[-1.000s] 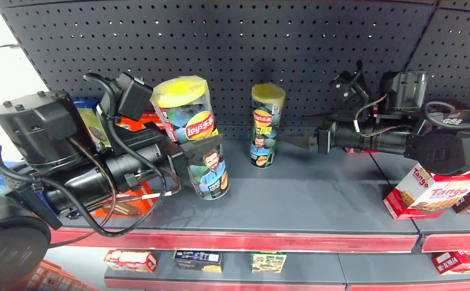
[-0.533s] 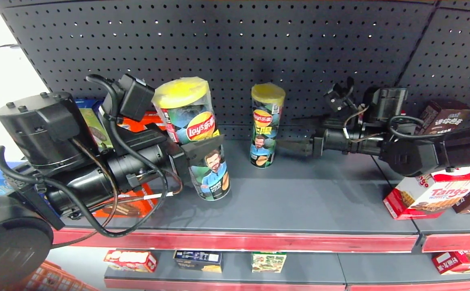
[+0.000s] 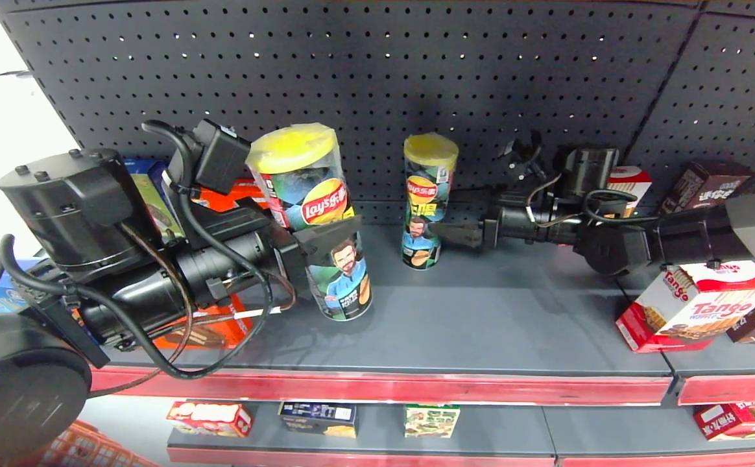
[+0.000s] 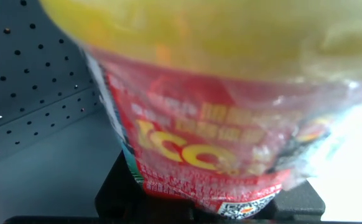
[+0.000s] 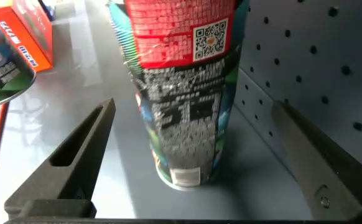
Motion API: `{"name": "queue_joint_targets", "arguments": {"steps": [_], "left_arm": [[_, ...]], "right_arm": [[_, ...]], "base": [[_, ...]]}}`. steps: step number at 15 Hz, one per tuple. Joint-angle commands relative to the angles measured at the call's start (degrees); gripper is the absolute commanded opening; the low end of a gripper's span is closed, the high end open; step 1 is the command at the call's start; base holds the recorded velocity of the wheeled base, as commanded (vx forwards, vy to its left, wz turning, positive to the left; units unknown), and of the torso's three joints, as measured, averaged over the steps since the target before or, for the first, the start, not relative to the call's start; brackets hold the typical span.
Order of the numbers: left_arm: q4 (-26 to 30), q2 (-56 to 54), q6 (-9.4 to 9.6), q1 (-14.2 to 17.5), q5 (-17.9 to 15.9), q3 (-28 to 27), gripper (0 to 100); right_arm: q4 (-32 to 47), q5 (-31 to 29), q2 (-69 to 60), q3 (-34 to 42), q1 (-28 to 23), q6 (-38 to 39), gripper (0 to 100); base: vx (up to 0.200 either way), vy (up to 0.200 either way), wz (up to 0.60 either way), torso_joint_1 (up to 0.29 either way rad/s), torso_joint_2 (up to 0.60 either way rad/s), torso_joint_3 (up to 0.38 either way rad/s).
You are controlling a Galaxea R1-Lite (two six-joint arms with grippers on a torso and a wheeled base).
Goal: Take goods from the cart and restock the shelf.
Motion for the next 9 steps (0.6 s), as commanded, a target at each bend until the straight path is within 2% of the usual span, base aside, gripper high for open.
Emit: {"name": "queue_joint_targets", "arguments": {"steps": [1,9], "left_arm": [[0.0,0.3,-0.01,0.1,0.0,0.0,0],[0.0,0.7,-0.01,0.1,0.0,0.1,0]], "right_arm": [[0.1,0.0,2.4,-2.2,0.4,0.0,100],[-0.3,1.0,7.8,-10.0,1.7,2.5,100]], "base": [[0.000,0.000,0.00,0.000,0.00,0.000],[0.000,0.000,0.00,0.000,0.00,0.000]]}}
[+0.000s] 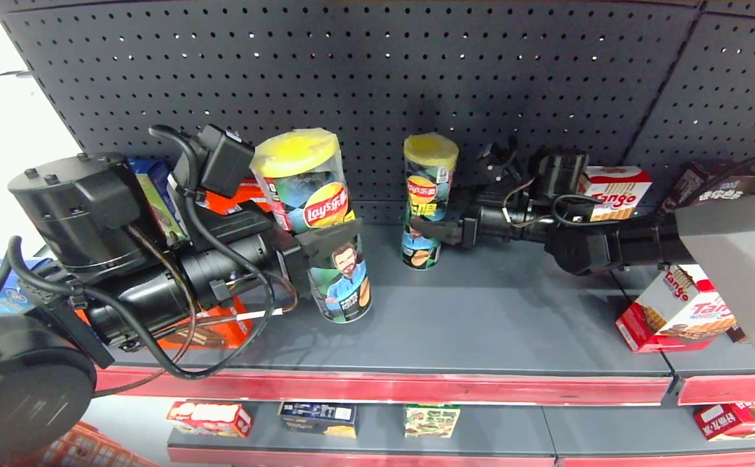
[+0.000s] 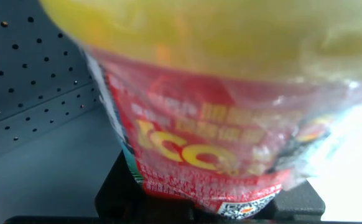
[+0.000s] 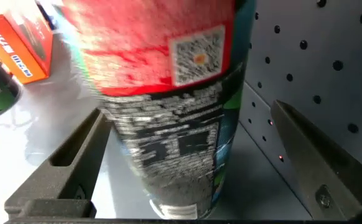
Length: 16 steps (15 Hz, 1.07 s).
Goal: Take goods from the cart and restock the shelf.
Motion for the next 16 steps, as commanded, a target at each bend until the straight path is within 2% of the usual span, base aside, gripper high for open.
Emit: {"name": "queue_joint_targets", "arguments": {"steps": [1,7,8,16], "left_arm": [[-0.1,0.1,-0.01,0.1,0.1,0.1,0],[-0.6,0.1,-0.01,0.1,0.1,0.2,0],[-0.7,0.1,-0.10,0.1,0.1,0.3,0],[-0.8,0.1,-0.10,0.2,0.1,0.4,0]], "right_arm": [[0.0,0.1,1.8,-1.6,0.3,0.1,100],[-0.2,0.1,4.8,-5.1,1.1,1.5,100],[-1.0,0.2,5.0,-5.1,1.1,1.6,0],[-1.4,0.1,3.5,-3.6,1.3,2.4,0]], "base": [[0.000,0.000,0.00,0.000,0.00,0.000],[0.000,0.000,0.00,0.000,0.00,0.000],[0.000,0.000,0.00,0.000,0.00,0.000],[0.000,0.000,0.00,0.000,0.00,0.000]]}}
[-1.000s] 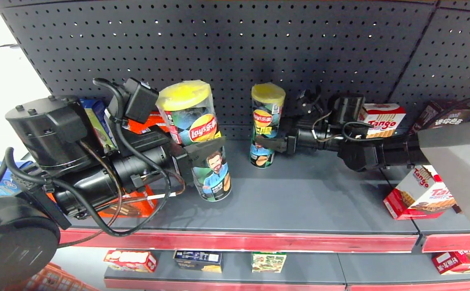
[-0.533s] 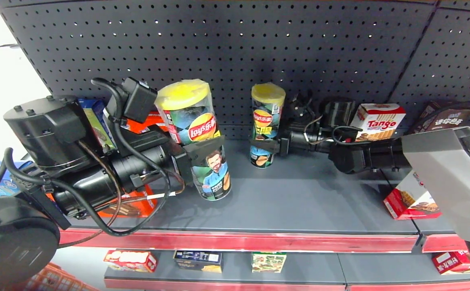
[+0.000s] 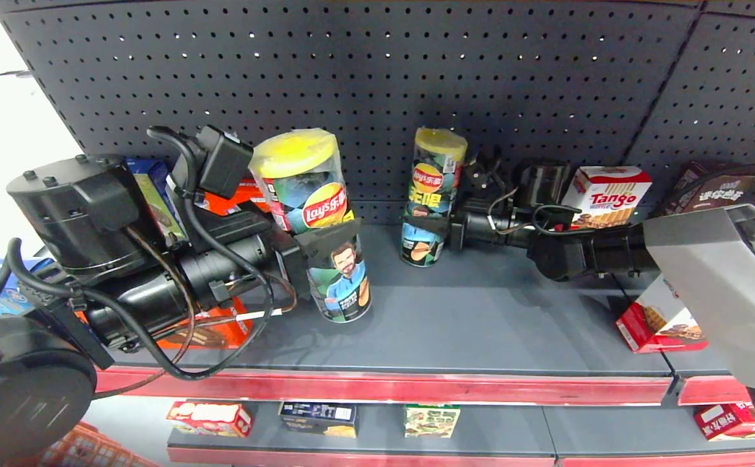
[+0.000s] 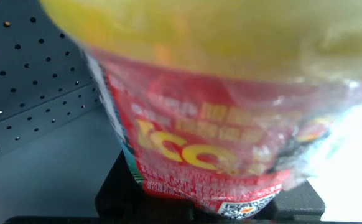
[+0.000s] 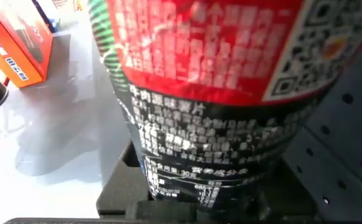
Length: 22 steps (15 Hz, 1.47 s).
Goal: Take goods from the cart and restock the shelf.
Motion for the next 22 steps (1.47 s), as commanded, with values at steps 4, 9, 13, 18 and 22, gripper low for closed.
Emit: {"name": "queue_joint_targets", "arguments": {"steps": [4,9,13,18,22], "left_arm": [[-0.1,0.1,-0.04,0.1,0.1,0.0,0],[-0.1,-0.3,-0.04,0.1,0.2,0.1,0],[0.0,-0.4,-0.04,1.6,0.1,0.6,0],[0.1,-0.5,-0.04,1.7,0.2,1.2,0],[0.0,-0.6,-0.04,2.1,0.2,2.1,0]], "right_arm": [[-1.3,0.4,-6.2,6.0,0.7,0.0,0],[-6.4,4.2,-20.7,26.0,2.9,-1.2,0],[-9.3,4.2,-27.1,39.8,5.3,-6.3,0],[-9.5,4.2,-25.9,47.9,4.3,-15.0,0],[-12.1,3.8,-24.4,47.9,4.3,-15.6,0]], "base": [[0.000,0.000,0.00,0.000,0.00,0.000],[0.000,0.000,0.00,0.000,0.00,0.000],[0.000,0.000,0.00,0.000,0.00,0.000],[0.000,0.000,0.00,0.000,0.00,0.000],[0.000,0.000,0.00,0.000,0.00,0.000]]}}
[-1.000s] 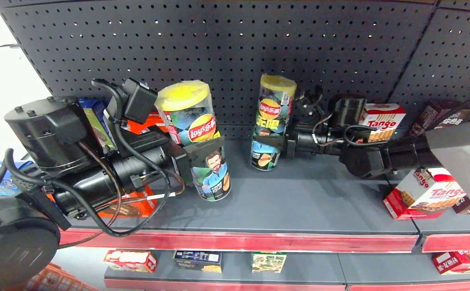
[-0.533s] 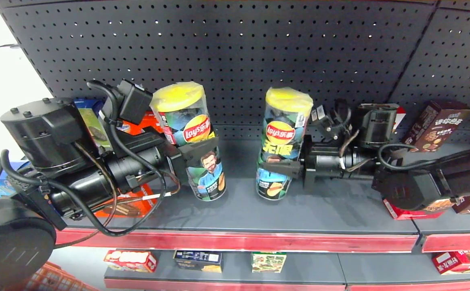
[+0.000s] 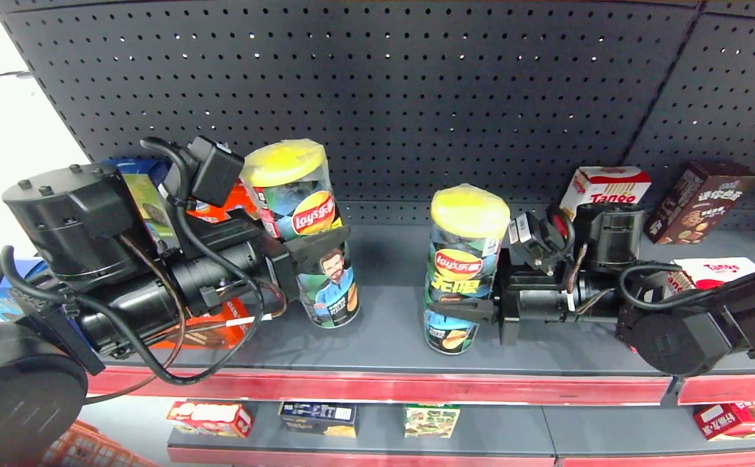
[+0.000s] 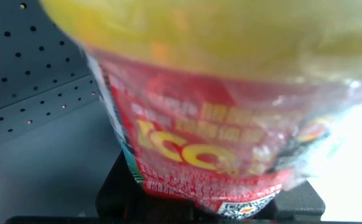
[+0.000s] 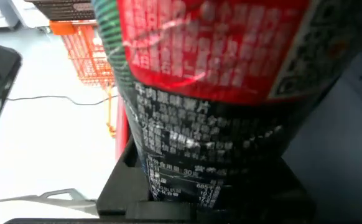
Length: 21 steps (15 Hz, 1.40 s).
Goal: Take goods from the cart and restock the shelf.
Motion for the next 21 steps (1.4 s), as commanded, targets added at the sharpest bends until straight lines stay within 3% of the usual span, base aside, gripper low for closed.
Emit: {"name": "queue_joint_targets", "arguments": {"steps": [1,10,11,21], "left_arm": [[-0.1,-0.1,-0.04,0.2,0.0,0.1,0],[0.0,-0.1,-0.04,0.2,0.1,0.3,0],[0.0,-0.1,-0.04,0.2,0.1,0.3,0],[-0.2,-0.1,-0.04,0.1,-0.1,0.2,0]], "right_arm": [[-0.8,-0.1,1.4,-0.3,0.0,0.0,0],[-2.9,0.3,3.7,-0.9,0.0,0.0,0],[-3.1,0.3,3.7,-0.8,0.0,0.0,100],[-3.5,-0.3,-0.3,4.4,-2.4,0.1,100]], "base": [[0.000,0.000,0.00,0.000,0.00,0.000],[0.000,0.000,0.00,0.000,0.00,0.000],[0.000,0.000,0.00,0.000,0.00,0.000],[0.000,0.000,0.00,0.000,0.00,0.000]]}}
